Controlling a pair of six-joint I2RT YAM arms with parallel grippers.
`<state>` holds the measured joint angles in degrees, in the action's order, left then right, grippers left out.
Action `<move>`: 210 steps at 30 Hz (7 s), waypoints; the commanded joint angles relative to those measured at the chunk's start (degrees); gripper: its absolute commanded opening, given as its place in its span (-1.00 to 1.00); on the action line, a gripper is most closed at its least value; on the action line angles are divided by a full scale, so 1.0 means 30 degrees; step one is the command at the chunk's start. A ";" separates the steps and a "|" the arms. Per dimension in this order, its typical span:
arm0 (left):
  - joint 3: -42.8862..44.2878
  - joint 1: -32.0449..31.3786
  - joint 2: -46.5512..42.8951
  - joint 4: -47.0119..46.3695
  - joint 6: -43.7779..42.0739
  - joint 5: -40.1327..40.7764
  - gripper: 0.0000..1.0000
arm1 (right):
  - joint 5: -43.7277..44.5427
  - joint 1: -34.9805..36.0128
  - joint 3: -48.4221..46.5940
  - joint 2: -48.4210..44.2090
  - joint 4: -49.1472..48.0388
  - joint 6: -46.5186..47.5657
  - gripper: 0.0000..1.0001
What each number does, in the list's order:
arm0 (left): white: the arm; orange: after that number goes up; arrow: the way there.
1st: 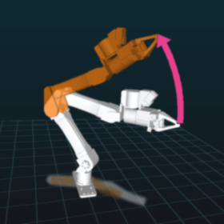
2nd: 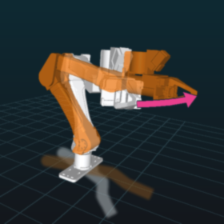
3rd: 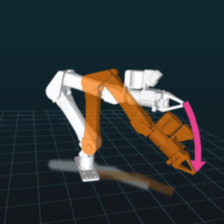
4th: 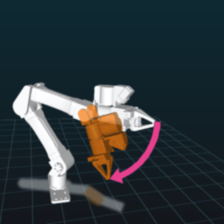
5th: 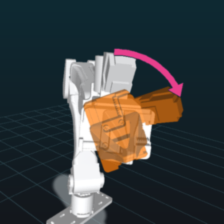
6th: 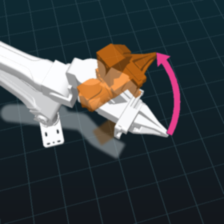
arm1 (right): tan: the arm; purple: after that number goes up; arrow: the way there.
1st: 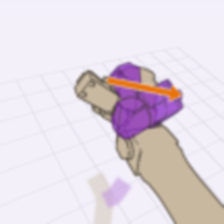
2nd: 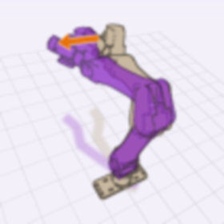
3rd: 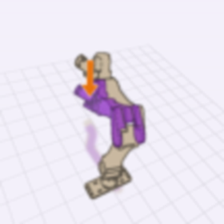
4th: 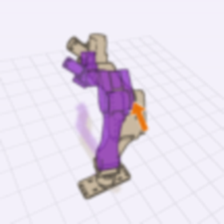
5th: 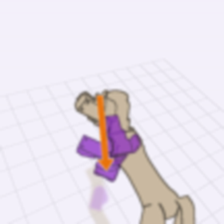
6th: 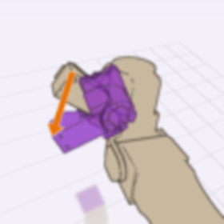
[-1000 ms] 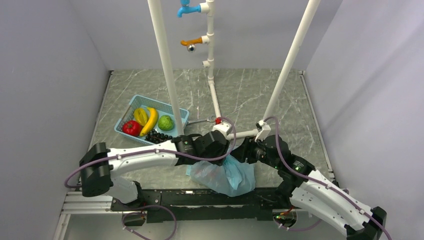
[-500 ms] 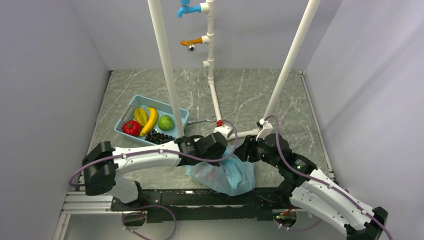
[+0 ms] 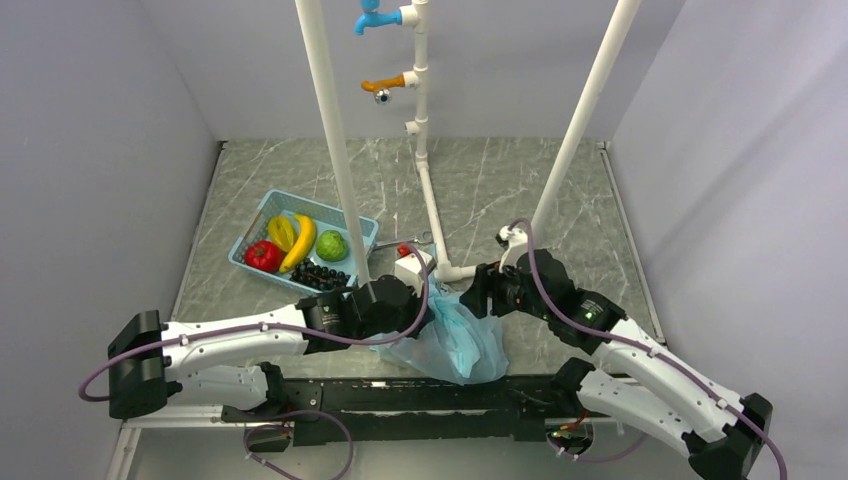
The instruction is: Take the fake fruits out of the plastic bag
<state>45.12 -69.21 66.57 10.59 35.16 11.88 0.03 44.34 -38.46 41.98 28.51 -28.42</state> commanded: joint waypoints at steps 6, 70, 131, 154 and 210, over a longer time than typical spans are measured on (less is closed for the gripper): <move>-0.0998 -0.0552 -0.0597 -0.2418 -0.0362 0.0095 -1.00 | -0.4891 0.0067 0.0400 0.0188 -0.2639 0.2950 0.43; 0.3687 0.4182 -0.0687 0.4132 -0.2805 -0.2817 0.83 | 0.1379 0.3633 0.3679 -0.1577 -0.8866 0.2302 -0.63; -0.1366 0.4274 -0.5120 0.2155 0.1609 0.0393 -1.00 | 0.6210 0.2744 -0.0591 -0.1139 -0.3906 0.1994 -1.00; 1.1208 0.6025 0.3624 0.9176 -0.8374 -0.5695 0.41 | 0.1754 0.1977 -0.0771 -0.0341 -0.4482 0.3934 -1.00; 0.5938 0.6307 -0.0613 0.4412 -0.3418 -0.5465 -1.00 | 0.4241 0.2166 -0.2971 0.2934 -0.3778 0.2633 -0.68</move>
<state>63.00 -50.37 67.90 25.91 23.73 -6.20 7.16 50.74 -47.79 53.91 21.58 -19.00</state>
